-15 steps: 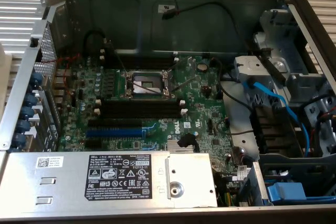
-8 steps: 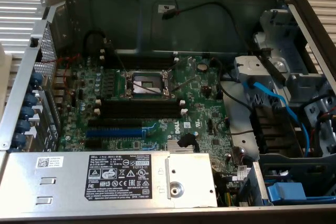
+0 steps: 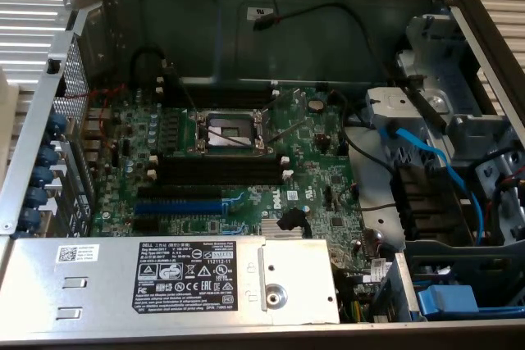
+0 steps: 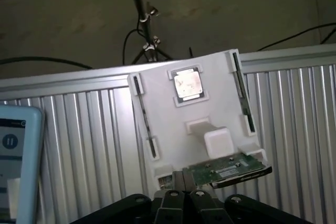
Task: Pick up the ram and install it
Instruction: 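Reach for the ram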
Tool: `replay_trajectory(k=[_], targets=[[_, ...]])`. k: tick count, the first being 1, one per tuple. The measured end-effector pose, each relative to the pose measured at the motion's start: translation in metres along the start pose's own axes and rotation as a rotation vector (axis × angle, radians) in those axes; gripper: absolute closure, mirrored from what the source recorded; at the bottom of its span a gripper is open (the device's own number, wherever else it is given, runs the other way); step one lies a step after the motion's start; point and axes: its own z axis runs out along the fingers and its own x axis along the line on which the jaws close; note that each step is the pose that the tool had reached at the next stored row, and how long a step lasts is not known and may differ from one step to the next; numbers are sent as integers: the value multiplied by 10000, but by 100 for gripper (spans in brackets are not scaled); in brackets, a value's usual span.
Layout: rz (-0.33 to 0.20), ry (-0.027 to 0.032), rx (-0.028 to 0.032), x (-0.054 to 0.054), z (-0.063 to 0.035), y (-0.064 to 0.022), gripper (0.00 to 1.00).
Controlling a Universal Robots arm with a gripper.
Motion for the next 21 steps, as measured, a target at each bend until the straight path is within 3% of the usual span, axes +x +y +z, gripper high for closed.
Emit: replay_trajectory(k=[6,12,18,21], targets=[[-531,-45,-20,29,58,28,89],[-1023,-130,-62,56,148,78,89],[-1233,-125,-255,68,207,171,89],[-1399,-109,-457,70,220,188,89]])
